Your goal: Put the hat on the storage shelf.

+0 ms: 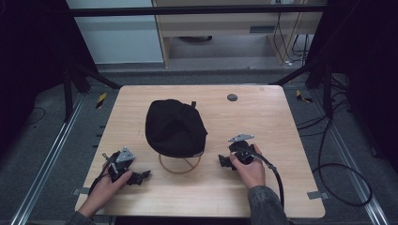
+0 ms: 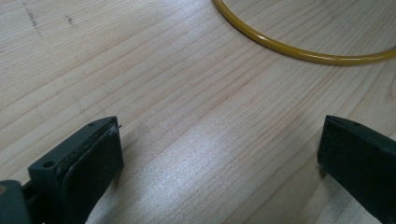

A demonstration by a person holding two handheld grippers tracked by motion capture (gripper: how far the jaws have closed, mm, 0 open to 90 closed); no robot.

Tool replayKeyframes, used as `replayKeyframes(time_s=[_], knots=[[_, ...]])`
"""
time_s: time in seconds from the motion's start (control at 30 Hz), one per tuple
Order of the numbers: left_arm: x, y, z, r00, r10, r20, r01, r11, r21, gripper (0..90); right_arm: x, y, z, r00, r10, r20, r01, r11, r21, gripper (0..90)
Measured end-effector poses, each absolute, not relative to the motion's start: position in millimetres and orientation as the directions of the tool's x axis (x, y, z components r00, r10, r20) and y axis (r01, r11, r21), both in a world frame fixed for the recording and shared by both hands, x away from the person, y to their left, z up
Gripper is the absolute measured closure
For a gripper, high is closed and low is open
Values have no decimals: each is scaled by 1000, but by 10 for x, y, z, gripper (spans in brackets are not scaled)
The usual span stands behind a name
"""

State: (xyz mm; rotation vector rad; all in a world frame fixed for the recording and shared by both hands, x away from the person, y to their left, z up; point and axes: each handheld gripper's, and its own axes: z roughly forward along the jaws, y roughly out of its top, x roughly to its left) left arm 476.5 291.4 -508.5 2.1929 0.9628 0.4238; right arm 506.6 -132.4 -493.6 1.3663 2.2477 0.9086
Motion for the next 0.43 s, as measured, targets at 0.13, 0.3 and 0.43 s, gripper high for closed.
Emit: replayKeyframes(time_s=[0.13, 0.3, 0.43], knots=[[4763, 2915, -5085, 670, 742, 19, 515, -483, 709, 0, 5029, -1301, -5062, -451, 892, 4, 639, 320, 700, 91], [4763, 2915, -5085, 671, 742, 19, 515, -483, 708, 0, 4971, -1309, -5111, -450, 893, -3, 603, 307, 736, 85], [4772, 2920, -5084, 676, 736, 20, 510, -488, 708, 0, 4963, -1311, -5113, -472, 882, -4, 596, 322, 736, 79]])
